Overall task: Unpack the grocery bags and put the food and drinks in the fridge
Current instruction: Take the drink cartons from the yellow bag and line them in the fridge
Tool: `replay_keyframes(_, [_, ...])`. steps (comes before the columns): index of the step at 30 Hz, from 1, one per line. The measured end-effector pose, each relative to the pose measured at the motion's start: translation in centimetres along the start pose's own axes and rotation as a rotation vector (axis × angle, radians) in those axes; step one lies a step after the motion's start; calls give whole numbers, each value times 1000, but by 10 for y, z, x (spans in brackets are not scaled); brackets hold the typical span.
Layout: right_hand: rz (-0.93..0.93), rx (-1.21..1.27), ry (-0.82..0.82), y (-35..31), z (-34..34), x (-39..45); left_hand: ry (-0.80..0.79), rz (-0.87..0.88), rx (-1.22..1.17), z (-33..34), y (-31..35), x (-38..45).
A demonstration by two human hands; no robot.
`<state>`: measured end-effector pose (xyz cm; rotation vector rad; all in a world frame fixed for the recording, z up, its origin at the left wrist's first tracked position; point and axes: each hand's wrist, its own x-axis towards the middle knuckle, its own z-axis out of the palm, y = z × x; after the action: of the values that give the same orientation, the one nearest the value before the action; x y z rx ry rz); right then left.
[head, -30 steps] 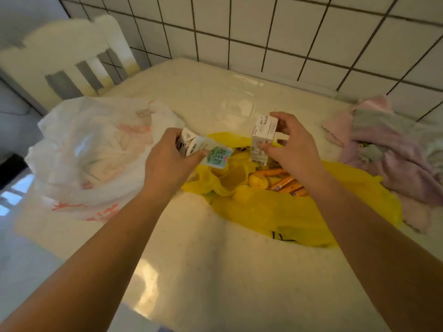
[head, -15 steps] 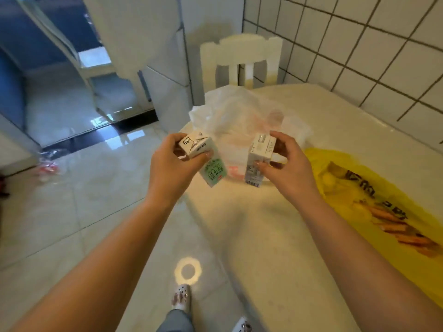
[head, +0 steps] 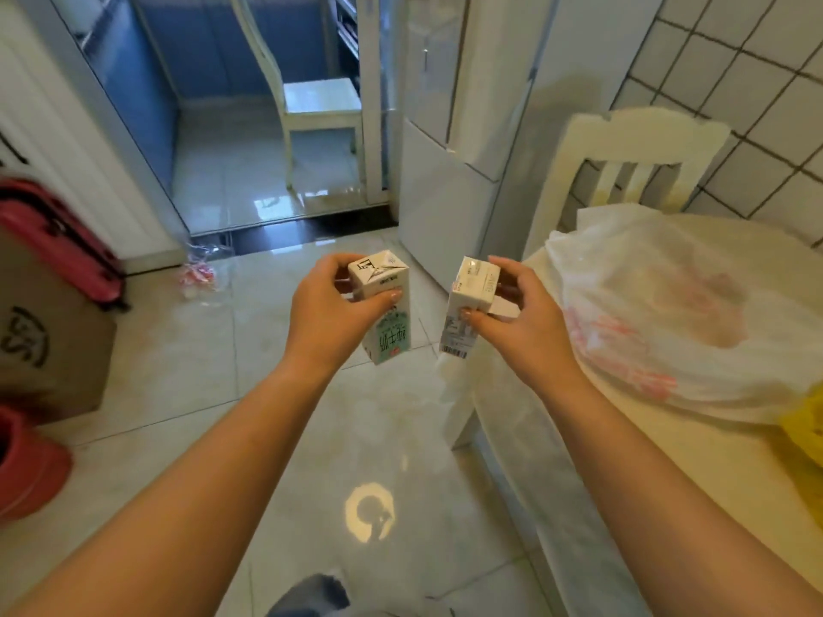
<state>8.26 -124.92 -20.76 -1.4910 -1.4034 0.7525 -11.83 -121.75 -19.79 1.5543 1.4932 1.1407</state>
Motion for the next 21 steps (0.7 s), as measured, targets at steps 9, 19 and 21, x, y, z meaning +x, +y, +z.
replay_keyframes(9, [8, -19, -14, -38, 116, 94, 13, -23, 30, -87, -51, 117])
replay_keyframes(19, [-54, 52, -4, -33, 204, 292, 39, -9, 2, -97, -85, 322])
replay_keyframes(21, [-46, 77, 7, -36, 214, 339, 26, -1, 19, -97, -84, 374])
